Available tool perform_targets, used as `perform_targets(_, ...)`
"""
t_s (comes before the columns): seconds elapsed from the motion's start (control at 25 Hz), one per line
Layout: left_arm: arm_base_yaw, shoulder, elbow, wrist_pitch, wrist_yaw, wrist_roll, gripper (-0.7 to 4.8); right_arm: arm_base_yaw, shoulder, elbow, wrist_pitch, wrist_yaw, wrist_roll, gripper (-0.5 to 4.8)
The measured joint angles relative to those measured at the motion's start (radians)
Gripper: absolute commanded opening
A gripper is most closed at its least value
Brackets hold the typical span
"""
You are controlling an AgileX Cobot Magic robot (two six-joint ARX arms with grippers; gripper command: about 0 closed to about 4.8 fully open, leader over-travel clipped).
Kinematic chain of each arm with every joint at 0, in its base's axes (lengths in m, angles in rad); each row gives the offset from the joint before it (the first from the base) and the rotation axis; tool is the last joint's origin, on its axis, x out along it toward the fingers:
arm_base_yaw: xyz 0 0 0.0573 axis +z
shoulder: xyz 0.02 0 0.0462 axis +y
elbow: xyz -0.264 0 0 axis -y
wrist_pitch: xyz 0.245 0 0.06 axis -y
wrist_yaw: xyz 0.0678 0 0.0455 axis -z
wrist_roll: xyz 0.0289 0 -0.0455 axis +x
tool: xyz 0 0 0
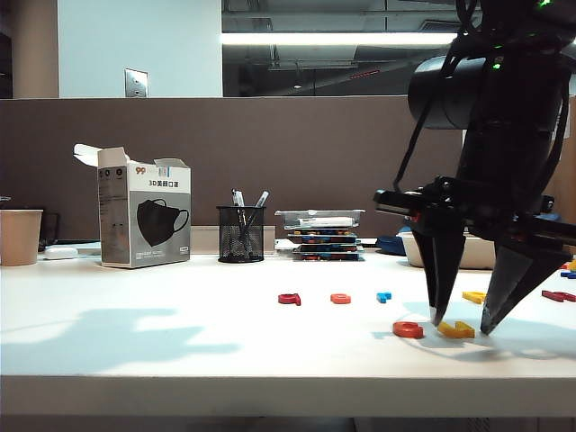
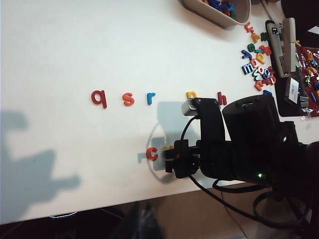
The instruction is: Select the appropriate letters from the row of letter magnets placed on the table to arrange into the word "cup".
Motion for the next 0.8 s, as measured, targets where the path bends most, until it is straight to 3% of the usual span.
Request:
perform_targets(0.48, 0.0, 0.0, 0.0, 0.0, 0.0, 0.0, -0.05, -0.001, 0.001, 0.005, -0.008, -0.019, -0.011, 2.22)
perform_targets(0.8, 0.0, 0.0, 0.0, 0.0, 0.0, 0.0, -0.05, -0.002, 0.001, 0.135, -0.082, -0.017, -0.04, 2.22)
